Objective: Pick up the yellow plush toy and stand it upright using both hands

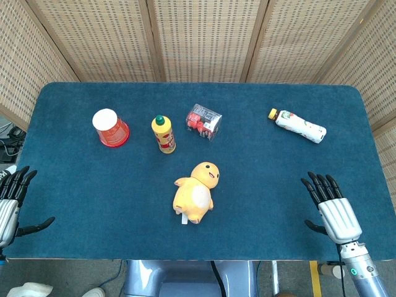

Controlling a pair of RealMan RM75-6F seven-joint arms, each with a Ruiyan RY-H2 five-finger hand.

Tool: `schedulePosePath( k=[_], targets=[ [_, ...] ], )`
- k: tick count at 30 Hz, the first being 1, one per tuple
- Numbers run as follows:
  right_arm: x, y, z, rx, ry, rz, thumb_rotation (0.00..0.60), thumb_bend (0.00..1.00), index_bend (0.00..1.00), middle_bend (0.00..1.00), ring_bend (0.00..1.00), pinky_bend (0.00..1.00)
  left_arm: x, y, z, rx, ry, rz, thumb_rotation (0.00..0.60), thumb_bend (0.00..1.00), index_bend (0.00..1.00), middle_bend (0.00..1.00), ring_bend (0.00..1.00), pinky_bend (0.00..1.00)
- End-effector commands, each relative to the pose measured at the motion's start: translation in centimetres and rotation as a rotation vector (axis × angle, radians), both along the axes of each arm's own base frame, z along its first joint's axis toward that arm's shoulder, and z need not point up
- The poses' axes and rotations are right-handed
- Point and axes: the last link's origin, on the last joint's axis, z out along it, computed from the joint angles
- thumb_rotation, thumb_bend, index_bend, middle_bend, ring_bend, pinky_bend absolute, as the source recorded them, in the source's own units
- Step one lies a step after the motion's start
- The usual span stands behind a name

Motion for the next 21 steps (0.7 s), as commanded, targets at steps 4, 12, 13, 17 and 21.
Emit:
schedulePosePath(
  k=[4,12,13,17,21],
  targets=[
    [-0.1,0.0,-0.1,0.008,0.002,-0.001,0.600,0.00,0.00,0.00,0.00,0.00,0.0,0.0,0.0,0.000,0.000,0.000,0.600,0.00,0.00,0.00,0.00,0.00],
    [3.1,-3.0,-1.8,0.112,0.036,0.175,0.600,0.00,0.00,0.00,0.00,0.00,-0.1,0.1,-0.2,-0.007,0.007,0.009,0.600,0.00,0.00,0.00,0.00,0.00],
    [3.8,-3.7,-2.1,0.131,0.049,0.206,0.600,0.00,0.00,0.00,0.00,0.00,-0.1,0.2,-0.3,-0.009,0.009,0.012,0.600,0.00,0.00,0.00,0.00,0.00],
    [7.5,-7.1,-3.4,0.238,0.093,0.317,0.600,0.00,0.00,0.00,0.00,0.00,-0.3,0.8,-0.6,-0.017,0.017,0.031,0.600,0.00,0.00,0.00,0.00,0.00],
    [11.7,-9.8,-5.5,0.326,0.152,0.396,0.600,0.00,0.00,0.00,0.00,0.00,-0.5,1.1,-0.6,-0.024,0.024,0.049,0.600,0.00,0.00,0.00,0.00,0.00]
  ],
)
